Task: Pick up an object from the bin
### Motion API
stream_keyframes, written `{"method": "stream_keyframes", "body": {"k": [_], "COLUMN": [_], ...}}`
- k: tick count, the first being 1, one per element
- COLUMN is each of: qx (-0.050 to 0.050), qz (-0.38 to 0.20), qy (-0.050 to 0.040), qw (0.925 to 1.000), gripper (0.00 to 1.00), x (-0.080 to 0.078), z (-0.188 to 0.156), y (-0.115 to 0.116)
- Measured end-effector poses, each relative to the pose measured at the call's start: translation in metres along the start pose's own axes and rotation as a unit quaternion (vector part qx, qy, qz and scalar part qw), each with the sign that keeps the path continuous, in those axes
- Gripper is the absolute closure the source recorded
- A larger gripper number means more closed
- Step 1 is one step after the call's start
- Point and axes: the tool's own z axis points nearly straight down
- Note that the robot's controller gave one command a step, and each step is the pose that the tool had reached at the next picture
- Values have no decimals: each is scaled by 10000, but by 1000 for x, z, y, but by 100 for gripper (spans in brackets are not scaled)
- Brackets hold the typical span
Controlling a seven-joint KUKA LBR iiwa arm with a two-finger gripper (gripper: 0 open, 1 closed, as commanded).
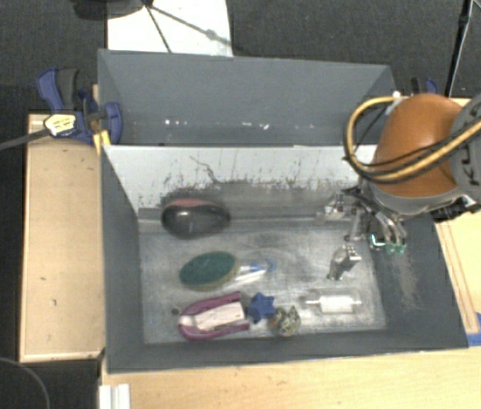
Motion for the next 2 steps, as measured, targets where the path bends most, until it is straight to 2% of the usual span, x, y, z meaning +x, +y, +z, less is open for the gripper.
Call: {"method": "stream_keyframes", "body": {"k": [1, 2], "qx": [-7, 0], "qz": [769, 523], "qy": [-90, -77], "qw": [9970, 9986], "gripper": [0, 0], "x": [65, 75], "z": [58, 58], "y": [57, 112]}}
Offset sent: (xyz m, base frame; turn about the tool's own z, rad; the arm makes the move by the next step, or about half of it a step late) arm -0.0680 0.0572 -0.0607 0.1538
